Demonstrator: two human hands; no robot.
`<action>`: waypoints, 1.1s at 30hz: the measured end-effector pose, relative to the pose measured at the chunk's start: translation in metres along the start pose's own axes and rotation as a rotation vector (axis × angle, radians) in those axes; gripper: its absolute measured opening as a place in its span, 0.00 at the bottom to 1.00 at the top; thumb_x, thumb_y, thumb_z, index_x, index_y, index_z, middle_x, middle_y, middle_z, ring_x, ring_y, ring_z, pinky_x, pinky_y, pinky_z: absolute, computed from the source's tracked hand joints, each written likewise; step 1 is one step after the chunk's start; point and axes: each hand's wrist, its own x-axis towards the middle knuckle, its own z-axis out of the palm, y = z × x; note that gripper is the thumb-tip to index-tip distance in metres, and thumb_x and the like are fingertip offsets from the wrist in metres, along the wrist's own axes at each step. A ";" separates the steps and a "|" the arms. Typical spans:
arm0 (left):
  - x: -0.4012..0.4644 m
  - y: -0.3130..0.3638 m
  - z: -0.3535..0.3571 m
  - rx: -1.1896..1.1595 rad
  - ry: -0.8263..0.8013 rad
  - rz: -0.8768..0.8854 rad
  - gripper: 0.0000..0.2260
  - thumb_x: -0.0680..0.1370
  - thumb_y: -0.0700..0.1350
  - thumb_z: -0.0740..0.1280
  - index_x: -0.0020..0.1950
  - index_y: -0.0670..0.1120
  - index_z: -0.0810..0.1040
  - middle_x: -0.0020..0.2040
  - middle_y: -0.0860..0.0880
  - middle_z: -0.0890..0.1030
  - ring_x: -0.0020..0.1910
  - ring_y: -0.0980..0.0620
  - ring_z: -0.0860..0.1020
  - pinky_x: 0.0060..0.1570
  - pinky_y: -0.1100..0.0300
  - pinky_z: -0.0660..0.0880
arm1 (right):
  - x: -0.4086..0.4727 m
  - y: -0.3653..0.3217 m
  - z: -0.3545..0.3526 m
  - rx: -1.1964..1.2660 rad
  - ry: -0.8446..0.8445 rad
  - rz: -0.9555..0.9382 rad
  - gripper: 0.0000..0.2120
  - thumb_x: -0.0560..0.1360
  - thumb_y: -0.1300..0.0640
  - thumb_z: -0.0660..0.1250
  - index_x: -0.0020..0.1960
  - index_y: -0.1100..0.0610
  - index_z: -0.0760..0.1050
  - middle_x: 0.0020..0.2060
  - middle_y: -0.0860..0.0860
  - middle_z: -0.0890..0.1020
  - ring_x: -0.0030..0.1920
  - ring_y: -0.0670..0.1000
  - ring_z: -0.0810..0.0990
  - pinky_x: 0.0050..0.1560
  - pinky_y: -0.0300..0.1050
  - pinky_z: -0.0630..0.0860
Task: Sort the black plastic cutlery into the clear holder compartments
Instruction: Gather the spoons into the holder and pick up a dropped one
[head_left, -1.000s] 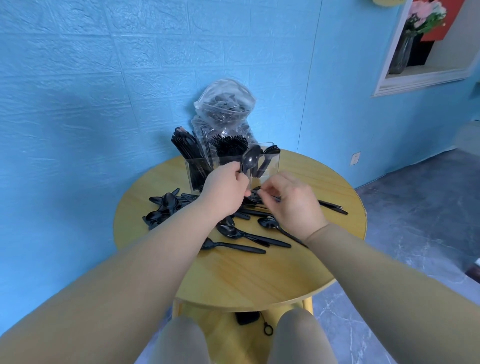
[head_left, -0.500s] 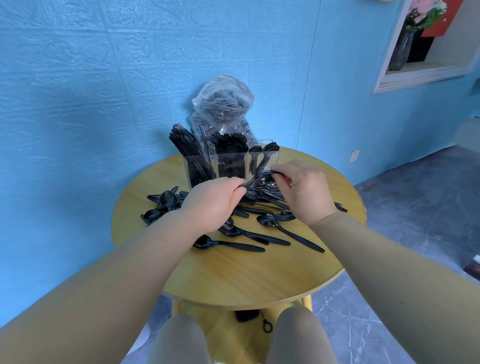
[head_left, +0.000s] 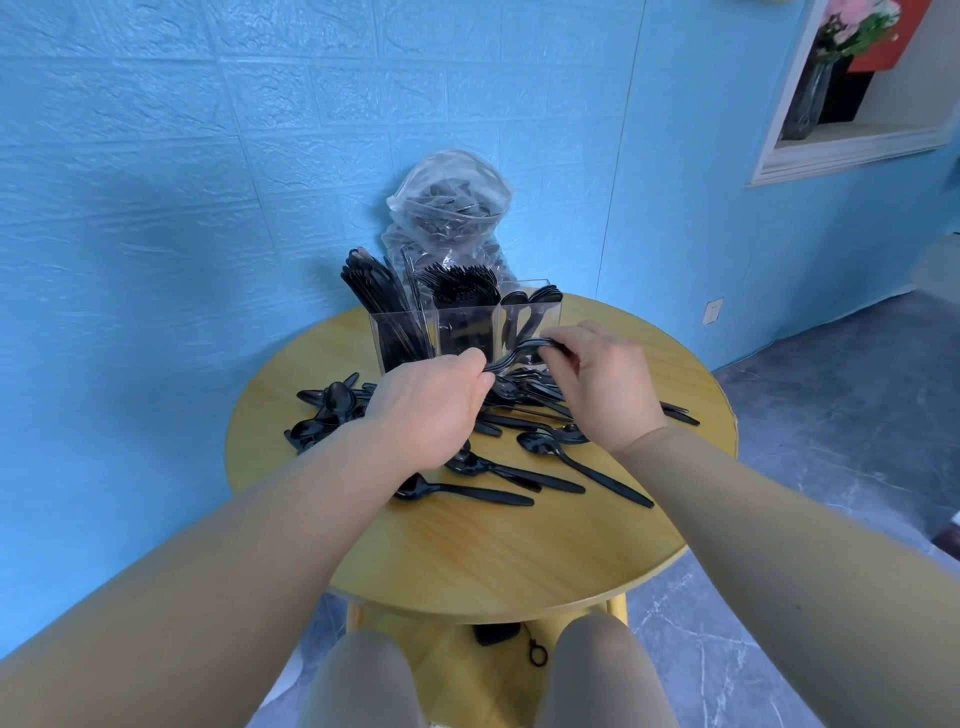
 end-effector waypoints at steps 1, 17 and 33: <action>0.000 0.001 0.000 -0.010 0.011 0.003 0.13 0.83 0.52 0.47 0.43 0.48 0.62 0.34 0.51 0.70 0.31 0.51 0.71 0.27 0.57 0.62 | 0.001 -0.002 0.000 0.044 -0.014 0.074 0.10 0.77 0.60 0.66 0.57 0.59 0.80 0.42 0.55 0.83 0.40 0.54 0.80 0.43 0.45 0.77; 0.065 -0.023 -0.010 0.032 0.234 -0.014 0.27 0.78 0.56 0.62 0.74 0.49 0.63 0.71 0.51 0.68 0.70 0.48 0.61 0.66 0.49 0.62 | 0.088 0.016 -0.037 0.123 0.278 0.153 0.11 0.78 0.61 0.62 0.56 0.58 0.81 0.45 0.53 0.84 0.43 0.52 0.78 0.47 0.43 0.73; 0.099 -0.034 0.027 0.055 0.358 0.107 0.22 0.72 0.51 0.71 0.65 0.46 0.76 0.63 0.50 0.76 0.66 0.45 0.67 0.58 0.45 0.66 | 0.109 0.053 0.042 -0.113 -0.311 0.031 0.14 0.76 0.51 0.59 0.57 0.50 0.80 0.43 0.51 0.82 0.54 0.53 0.70 0.49 0.48 0.73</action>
